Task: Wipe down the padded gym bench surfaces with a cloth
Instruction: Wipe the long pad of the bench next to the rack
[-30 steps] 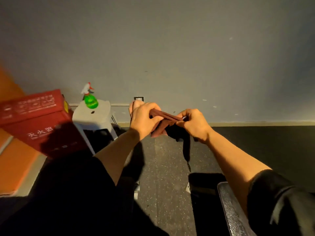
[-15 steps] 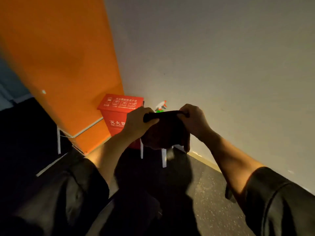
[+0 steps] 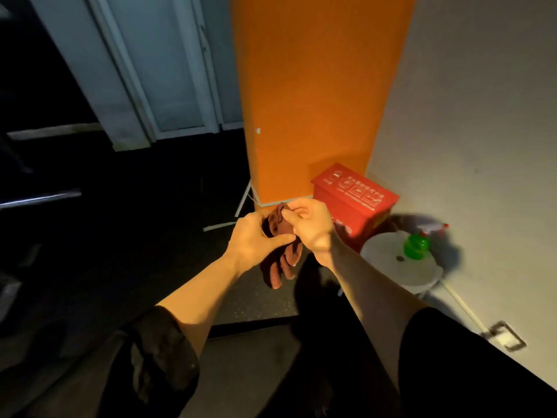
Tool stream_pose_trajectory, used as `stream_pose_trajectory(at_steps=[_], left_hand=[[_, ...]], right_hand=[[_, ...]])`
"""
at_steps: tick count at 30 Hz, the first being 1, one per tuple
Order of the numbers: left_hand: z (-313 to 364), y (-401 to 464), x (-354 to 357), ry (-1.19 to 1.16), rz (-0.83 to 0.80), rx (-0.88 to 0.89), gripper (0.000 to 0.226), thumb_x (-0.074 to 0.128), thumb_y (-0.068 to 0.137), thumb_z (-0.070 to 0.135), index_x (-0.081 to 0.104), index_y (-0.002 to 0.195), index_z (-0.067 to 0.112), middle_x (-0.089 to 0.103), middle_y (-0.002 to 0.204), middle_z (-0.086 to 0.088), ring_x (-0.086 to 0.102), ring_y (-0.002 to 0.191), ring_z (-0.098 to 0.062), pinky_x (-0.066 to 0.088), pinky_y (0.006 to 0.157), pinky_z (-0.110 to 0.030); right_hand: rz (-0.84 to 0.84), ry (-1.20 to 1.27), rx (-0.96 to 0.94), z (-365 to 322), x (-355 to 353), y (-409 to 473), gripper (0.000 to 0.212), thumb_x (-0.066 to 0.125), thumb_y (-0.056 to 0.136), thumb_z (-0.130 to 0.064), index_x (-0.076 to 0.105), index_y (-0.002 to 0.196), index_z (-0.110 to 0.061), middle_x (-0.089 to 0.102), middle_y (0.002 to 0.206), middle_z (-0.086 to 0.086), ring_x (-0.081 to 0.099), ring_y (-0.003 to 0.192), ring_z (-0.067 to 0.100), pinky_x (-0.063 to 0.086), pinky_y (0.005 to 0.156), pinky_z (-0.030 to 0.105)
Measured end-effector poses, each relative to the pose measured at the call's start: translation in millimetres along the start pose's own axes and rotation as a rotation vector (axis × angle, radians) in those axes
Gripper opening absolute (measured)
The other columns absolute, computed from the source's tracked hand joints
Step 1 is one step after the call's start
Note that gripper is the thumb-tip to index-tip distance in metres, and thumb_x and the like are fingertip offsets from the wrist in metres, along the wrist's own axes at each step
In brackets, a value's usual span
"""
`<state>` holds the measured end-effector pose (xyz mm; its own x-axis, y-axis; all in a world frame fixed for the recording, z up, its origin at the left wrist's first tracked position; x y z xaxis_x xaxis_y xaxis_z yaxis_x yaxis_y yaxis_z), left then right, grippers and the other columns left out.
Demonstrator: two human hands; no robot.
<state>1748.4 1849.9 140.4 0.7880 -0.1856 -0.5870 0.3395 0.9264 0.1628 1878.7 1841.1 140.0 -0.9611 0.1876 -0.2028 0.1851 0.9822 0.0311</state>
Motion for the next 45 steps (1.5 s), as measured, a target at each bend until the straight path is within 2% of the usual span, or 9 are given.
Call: stream_pose_trajectory(at_steps=[2, 6, 14, 16, 19, 22, 30, 37, 45], left_hand=[[-27, 8, -29, 0.000, 0.095, -0.062, 0.041, 0.081, 0.073, 0.028, 0.065, 0.109, 0.019, 0.067, 0.094, 0.010, 0.062, 0.088, -0.003, 0.047, 0.076, -0.015], [-66, 26, -81, -0.010, 0.225, -0.099, 0.023, 0.071, 0.083, 0.016, 0.063, 0.104, 0.022, 0.063, 0.088, 0.014, 0.061, 0.084, 0.000, 0.050, 0.079, -0.017], [-111, 69, -152, -0.028, 0.328, -0.141, 0.024, 0.060, 0.090, 0.009, 0.059, 0.107, 0.026, 0.062, 0.094, 0.013, 0.062, 0.093, -0.006, 0.053, 0.087, -0.032], [-117, 81, -160, -0.021, 0.342, -0.150, 0.026, 0.059, 0.090, 0.009, 0.058, 0.112, 0.024, 0.063, 0.099, 0.009, 0.062, 0.096, -0.009, 0.053, 0.090, -0.036], [-127, 97, -170, -0.002, 0.386, -0.163, 0.029, 0.058, 0.091, 0.008, 0.054, 0.118, 0.019, 0.061, 0.107, 0.004, 0.060, 0.102, -0.011, 0.051, 0.093, -0.036], [-139, 114, -182, 0.005, 0.508, -0.192, 0.033, 0.058, 0.090, 0.004, 0.050, 0.119, 0.018, 0.054, 0.107, 0.012, 0.056, 0.105, -0.009, 0.050, 0.093, -0.032], [-155, 195, -185, 0.036, 0.836, -0.360, 0.041, 0.070, 0.084, 0.017, 0.049, 0.119, 0.015, 0.053, 0.106, 0.015, 0.054, 0.099, 0.001, 0.049, 0.084, -0.017], [-151, 263, -188, 0.021, 0.964, -0.465, 0.045, 0.072, 0.082, 0.008, 0.049, 0.118, 0.019, 0.059, 0.105, 0.007, 0.062, 0.099, -0.008, 0.056, 0.080, -0.021], [-164, 221, -231, 0.057, 1.272, -0.535, 0.035, 0.061, 0.087, 0.000, 0.045, 0.114, 0.014, 0.059, 0.107, -0.001, 0.061, 0.102, -0.013, 0.055, 0.087, -0.033]], right_hand=[[-0.131, 0.084, 0.084, -4, 39, 18, 0.020, 0.052, 0.093, 0.000, 0.065, 0.108, 0.003, 0.069, 0.095, 0.011, 0.067, 0.083, 0.013, 0.056, 0.068, 0.021], [-0.292, 0.137, 0.147, -21, 98, 54, 0.033, 0.047, 0.090, 0.014, 0.061, 0.118, 0.005, 0.063, 0.113, 0.021, 0.063, 0.101, 0.027, 0.055, 0.072, 0.016], [-0.454, -0.155, -0.063, -39, 159, 130, 0.052, 0.067, 0.082, 0.002, 0.055, 0.129, -0.015, 0.058, 0.121, 0.000, 0.053, 0.116, 0.017, 0.046, 0.095, 0.032], [-0.504, -0.172, -0.104, -41, 175, 148, 0.047, 0.070, 0.081, -0.003, 0.060, 0.124, -0.018, 0.060, 0.120, -0.002, 0.052, 0.115, 0.014, 0.045, 0.096, 0.033], [-0.517, -0.189, -0.183, -44, 197, 178, 0.026, 0.070, 0.083, -0.008, 0.063, 0.106, -0.018, 0.064, 0.105, -0.003, 0.055, 0.098, 0.005, 0.043, 0.079, 0.018], [-0.547, -0.173, -0.259, -44, 217, 218, 0.012, 0.065, 0.087, -0.011, 0.060, 0.093, -0.021, 0.065, 0.090, -0.001, 0.062, 0.086, 0.009, 0.049, 0.074, 0.023], [-0.745, 0.091, -0.304, -46, 229, 326, 0.013, 0.056, 0.093, -0.011, 0.056, 0.098, -0.023, 0.066, 0.096, -0.002, 0.064, 0.090, 0.006, 0.055, 0.080, 0.026], [-0.860, 0.147, -0.360, -71, 236, 406, 0.024, 0.055, 0.090, 0.001, 0.055, 0.097, -0.022, 0.065, 0.096, 0.001, 0.064, 0.088, 0.004, 0.052, 0.072, 0.016], [-1.091, 0.203, -0.292, -85, 307, 399, 0.033, 0.064, 0.082, 0.004, 0.053, 0.105, -0.017, 0.063, 0.099, -0.002, 0.064, 0.093, 0.008, 0.054, 0.075, 0.019]])
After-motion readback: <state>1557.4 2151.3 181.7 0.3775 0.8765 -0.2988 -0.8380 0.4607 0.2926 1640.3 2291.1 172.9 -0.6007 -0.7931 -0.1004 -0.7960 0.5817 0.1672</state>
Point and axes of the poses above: each hand's wrist, its own y-axis towards the middle knuckle, its own x-axis out of the palm, z = x × y, the point moved 7 cm from there along y, towards the middle knuckle
